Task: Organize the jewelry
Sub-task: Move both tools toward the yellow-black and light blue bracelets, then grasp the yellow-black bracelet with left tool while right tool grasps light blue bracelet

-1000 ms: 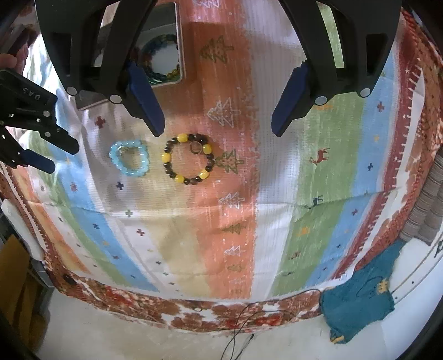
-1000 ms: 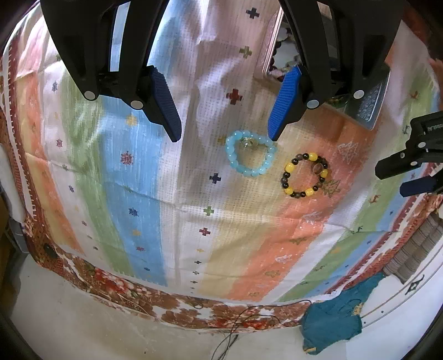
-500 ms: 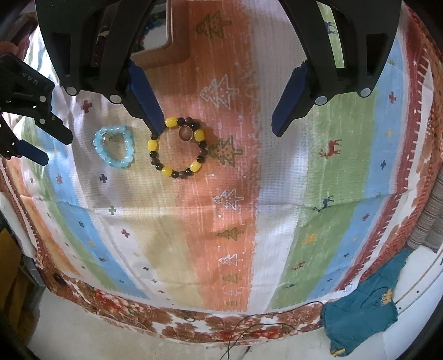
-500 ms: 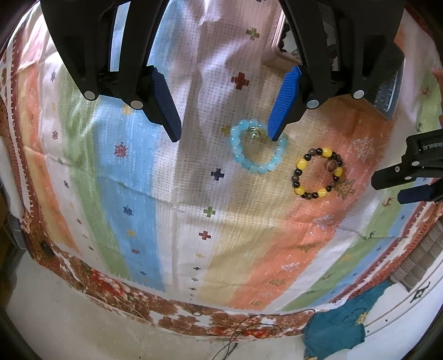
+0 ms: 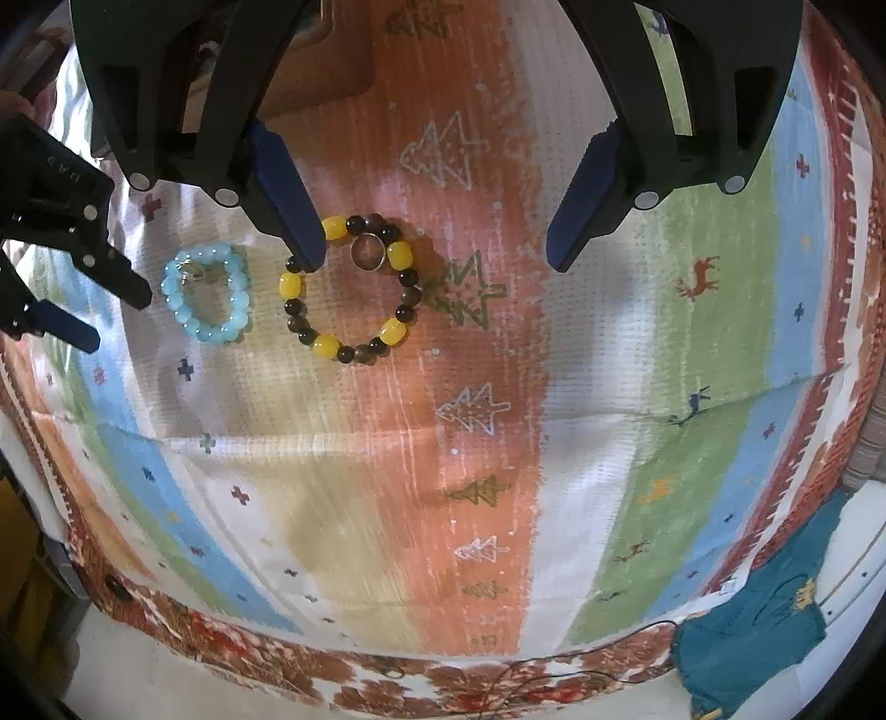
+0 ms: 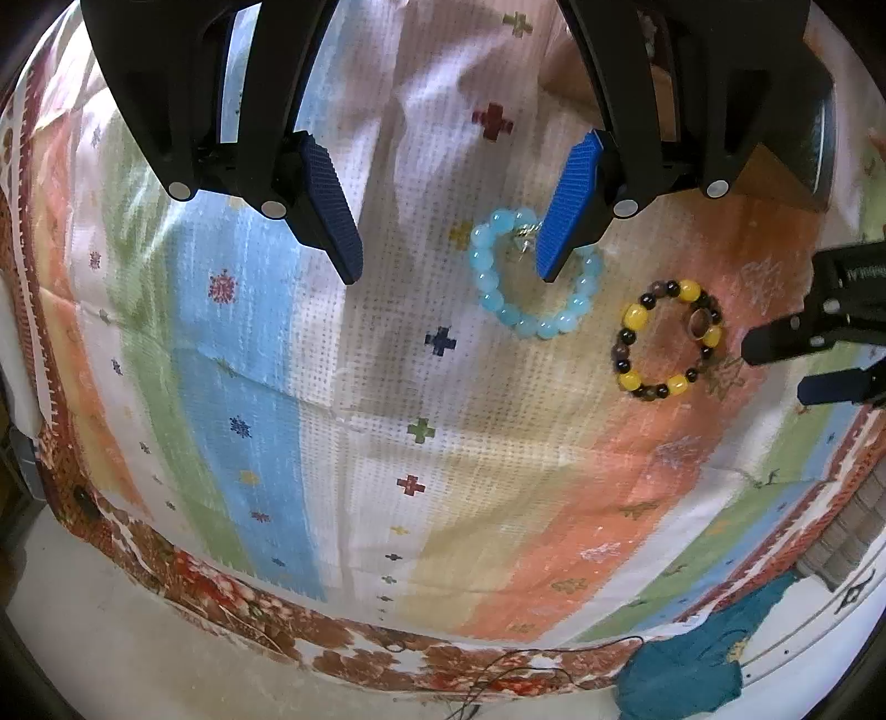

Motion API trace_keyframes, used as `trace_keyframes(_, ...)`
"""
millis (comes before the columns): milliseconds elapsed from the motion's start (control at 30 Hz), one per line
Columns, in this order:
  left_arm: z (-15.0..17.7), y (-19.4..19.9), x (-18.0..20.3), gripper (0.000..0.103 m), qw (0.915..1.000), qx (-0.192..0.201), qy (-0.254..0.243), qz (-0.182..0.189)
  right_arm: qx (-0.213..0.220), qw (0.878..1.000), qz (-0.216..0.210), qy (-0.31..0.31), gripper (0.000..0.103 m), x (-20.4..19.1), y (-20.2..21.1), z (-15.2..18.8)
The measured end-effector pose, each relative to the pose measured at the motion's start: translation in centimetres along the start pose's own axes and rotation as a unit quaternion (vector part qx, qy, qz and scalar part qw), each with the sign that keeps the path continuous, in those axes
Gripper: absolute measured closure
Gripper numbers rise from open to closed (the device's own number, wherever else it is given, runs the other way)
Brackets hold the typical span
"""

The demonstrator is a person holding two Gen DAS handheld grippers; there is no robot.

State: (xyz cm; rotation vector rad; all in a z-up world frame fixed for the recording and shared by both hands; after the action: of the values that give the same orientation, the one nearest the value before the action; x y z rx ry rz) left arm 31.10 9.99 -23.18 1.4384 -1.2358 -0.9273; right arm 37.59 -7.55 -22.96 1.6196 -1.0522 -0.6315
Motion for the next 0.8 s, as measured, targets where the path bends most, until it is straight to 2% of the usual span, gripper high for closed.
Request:
trace_keyframes(500, -1.6, -3.2, -0.1, 0.022, 0.9998, -0.02, -0.005, -0.003, -0.029, 1.0, -0.005, 0.005, 0.038, -0.5, -3.4, -1.3)
trace_keyframes(700, -1.9, -4.3, 0.3, 0.028, 0.9994, -0.029, -0.016, -0.008, -0.041, 0.999, 0.003, 0.014, 0.038, -0.7, -4.6, -1.2)
trace_keyframes(800, -2.0, -4.7, 0.3, 0.036, 0.9991, -0.031, -0.023, -0.015, -0.041, 0.999, 0.003, 0.015, 0.038, -0.7, -4.7, -1.4)
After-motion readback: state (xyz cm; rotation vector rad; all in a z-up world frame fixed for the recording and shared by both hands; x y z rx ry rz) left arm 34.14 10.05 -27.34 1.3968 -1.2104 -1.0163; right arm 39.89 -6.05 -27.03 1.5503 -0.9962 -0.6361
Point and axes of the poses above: each gripper's, at about its wrist camera, not at the fingertips, and y roughly against the way its jaws point, x to its right, z to its underside, the point moved 9 cm from there along -y, roughly the way its jaws point, and after that the axes turned 9 degrees about -x, right-handed, at the moved point
